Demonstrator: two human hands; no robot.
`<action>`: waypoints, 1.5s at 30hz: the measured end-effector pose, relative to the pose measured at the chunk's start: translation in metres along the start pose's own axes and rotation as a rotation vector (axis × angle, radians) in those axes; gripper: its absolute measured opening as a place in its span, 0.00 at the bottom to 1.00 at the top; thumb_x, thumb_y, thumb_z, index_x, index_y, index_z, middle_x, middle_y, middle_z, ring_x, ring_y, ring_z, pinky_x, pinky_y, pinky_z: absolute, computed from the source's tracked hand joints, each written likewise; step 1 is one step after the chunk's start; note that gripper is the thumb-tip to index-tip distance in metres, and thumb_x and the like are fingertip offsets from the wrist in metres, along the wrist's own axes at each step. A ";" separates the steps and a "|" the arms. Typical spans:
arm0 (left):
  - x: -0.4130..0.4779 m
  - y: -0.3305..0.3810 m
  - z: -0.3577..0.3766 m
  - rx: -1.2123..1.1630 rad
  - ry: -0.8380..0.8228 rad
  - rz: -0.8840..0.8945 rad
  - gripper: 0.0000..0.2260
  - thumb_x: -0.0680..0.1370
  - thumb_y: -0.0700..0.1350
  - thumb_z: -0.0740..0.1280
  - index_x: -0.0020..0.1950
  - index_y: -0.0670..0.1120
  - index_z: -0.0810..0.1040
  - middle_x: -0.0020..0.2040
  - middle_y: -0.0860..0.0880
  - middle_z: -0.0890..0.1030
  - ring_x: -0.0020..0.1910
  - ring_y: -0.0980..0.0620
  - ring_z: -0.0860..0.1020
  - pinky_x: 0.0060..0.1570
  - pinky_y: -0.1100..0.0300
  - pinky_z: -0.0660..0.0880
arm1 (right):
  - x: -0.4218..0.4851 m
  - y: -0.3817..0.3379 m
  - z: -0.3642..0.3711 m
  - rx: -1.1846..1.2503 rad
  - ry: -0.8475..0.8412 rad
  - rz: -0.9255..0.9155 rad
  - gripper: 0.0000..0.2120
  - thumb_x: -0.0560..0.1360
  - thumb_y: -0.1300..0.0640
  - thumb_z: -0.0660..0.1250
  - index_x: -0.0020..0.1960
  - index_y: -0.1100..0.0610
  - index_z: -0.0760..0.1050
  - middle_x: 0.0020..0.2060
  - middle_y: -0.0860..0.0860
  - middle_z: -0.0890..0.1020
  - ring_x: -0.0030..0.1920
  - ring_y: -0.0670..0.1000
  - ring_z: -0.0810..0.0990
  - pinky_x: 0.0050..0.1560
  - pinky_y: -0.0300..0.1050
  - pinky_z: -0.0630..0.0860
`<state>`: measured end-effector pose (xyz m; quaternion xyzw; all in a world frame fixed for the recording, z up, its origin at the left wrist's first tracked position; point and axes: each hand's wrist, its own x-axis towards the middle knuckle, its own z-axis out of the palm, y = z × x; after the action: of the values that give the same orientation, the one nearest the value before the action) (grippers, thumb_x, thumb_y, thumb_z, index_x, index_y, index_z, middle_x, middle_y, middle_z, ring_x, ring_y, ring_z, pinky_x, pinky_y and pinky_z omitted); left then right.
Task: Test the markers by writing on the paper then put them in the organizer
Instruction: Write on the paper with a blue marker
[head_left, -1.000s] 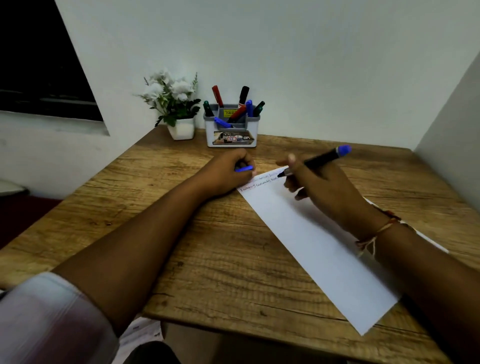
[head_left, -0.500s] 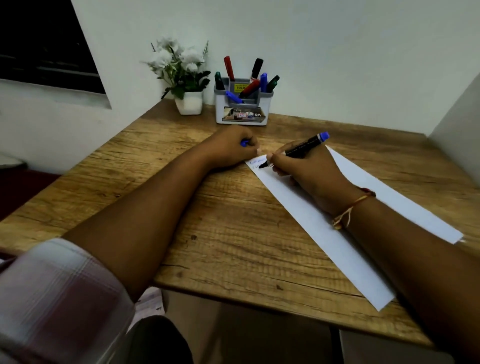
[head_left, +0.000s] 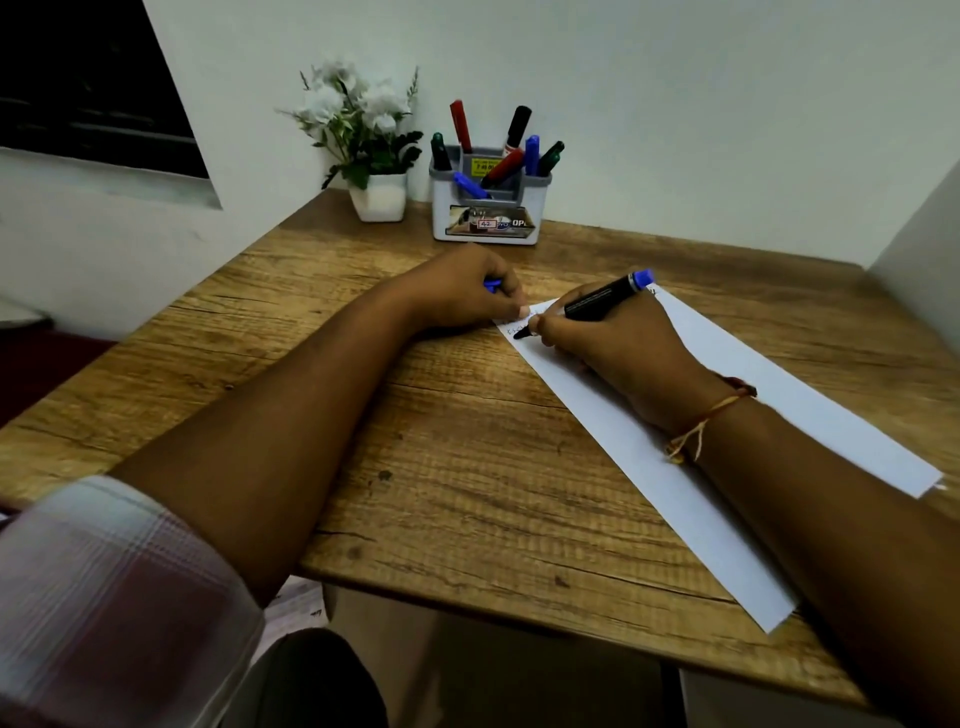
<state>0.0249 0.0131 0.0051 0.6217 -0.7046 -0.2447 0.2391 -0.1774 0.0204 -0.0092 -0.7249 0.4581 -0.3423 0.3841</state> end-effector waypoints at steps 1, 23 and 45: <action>0.000 0.000 0.000 0.002 0.001 -0.001 0.06 0.75 0.49 0.74 0.51 0.51 0.84 0.43 0.62 0.77 0.42 0.64 0.73 0.39 0.68 0.66 | 0.000 -0.001 0.000 -0.009 -0.006 0.002 0.08 0.71 0.53 0.75 0.44 0.58 0.85 0.37 0.54 0.85 0.40 0.47 0.80 0.43 0.49 0.76; -0.005 0.005 0.000 -0.070 -0.042 -0.067 0.08 0.74 0.46 0.75 0.53 0.51 0.82 0.43 0.52 0.82 0.42 0.57 0.78 0.42 0.63 0.72 | 0.000 -0.001 -0.001 -0.063 -0.003 -0.014 0.08 0.70 0.51 0.75 0.37 0.54 0.81 0.34 0.51 0.82 0.37 0.48 0.79 0.39 0.47 0.73; -0.003 0.002 0.000 -0.072 -0.040 -0.044 0.07 0.74 0.46 0.75 0.51 0.53 0.82 0.43 0.53 0.82 0.41 0.58 0.78 0.44 0.61 0.74 | 0.000 -0.002 -0.002 -0.027 0.006 -0.002 0.08 0.69 0.52 0.75 0.36 0.54 0.80 0.31 0.49 0.80 0.36 0.48 0.77 0.38 0.48 0.73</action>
<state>0.0232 0.0165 0.0062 0.6228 -0.6863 -0.2875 0.2417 -0.1779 0.0210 -0.0064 -0.7294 0.4629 -0.3388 0.3726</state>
